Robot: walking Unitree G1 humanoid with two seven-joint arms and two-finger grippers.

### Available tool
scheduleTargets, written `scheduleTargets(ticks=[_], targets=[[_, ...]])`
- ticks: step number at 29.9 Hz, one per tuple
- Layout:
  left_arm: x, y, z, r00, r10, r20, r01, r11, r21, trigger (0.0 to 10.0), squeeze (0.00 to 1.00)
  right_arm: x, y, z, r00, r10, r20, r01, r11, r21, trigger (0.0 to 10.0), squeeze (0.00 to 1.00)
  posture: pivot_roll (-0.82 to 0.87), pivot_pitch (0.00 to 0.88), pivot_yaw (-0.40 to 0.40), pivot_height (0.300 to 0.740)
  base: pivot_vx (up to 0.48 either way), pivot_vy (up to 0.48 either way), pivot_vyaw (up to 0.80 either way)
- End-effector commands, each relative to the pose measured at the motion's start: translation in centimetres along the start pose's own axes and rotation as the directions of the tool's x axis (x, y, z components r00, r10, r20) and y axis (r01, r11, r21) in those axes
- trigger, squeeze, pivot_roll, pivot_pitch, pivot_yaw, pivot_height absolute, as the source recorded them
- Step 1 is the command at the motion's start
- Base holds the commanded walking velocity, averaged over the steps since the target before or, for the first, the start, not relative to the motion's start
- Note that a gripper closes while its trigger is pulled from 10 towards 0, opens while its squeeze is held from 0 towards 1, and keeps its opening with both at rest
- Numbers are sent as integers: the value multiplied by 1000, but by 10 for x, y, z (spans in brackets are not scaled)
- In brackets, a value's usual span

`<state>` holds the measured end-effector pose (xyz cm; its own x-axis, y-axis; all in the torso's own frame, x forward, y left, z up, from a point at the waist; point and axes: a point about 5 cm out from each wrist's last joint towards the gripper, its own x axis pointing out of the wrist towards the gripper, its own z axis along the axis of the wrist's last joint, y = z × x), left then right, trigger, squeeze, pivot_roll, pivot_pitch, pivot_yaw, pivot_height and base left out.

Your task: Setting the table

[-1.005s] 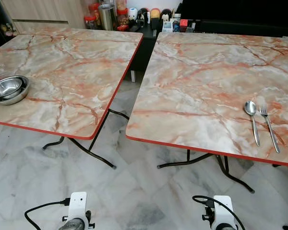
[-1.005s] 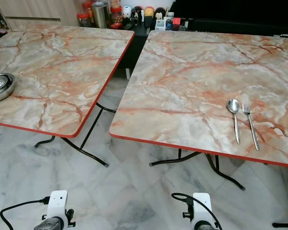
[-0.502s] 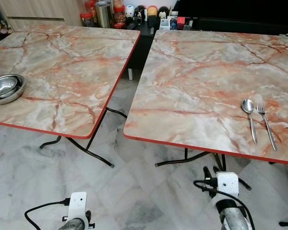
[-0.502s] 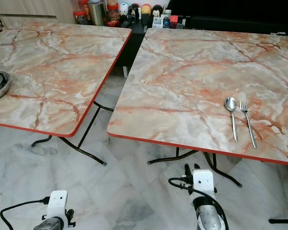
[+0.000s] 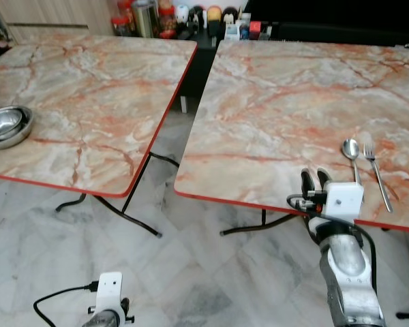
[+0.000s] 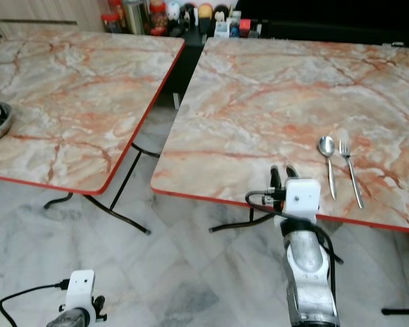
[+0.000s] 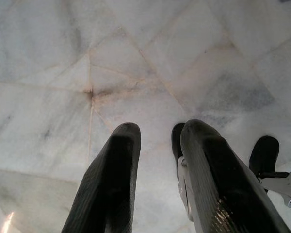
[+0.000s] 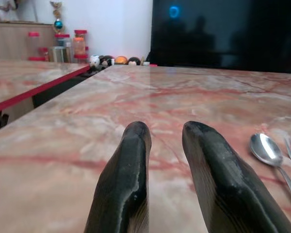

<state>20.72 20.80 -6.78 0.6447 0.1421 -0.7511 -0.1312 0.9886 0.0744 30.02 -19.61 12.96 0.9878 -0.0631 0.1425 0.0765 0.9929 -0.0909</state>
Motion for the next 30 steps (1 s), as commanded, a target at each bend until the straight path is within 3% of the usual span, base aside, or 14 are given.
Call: scheduleTargets(ticks=[1, 8, 26, 30], targets=[[-1, 2, -5, 1000, 3, -22, -4, 1000, -9, 10000, 0, 11, -4, -6, 996, -61, -67, 64, 997, 49, 10000, 0, -106, 116, 28, 740, 0, 0, 0], [-1, 0, -4, 1000, 13, -16, -13, 1000, 1, 10000, 0, 37, 21, 6, 995, -4, -103, 11, 997, 70, 10000, 0, -94, 113, 17, 740, 0, -146, -256], [0, 0, -2, 1000, 15, 0, -15, 999, -34, 10000, 0, 51, 13, 19, 995, -48, -89, 54, 996, 69, 10000, 0, -94, 121, 10, 740, 0, -374, -49], [0, -1, 1, 1000, 8, 5, -7, 999, -47, 10000, 0, 52, 14, 21, 995, -47, -86, 53, 996, 69, 10000, 0, -94, 121, 10, 740, 0, 0, 0]])
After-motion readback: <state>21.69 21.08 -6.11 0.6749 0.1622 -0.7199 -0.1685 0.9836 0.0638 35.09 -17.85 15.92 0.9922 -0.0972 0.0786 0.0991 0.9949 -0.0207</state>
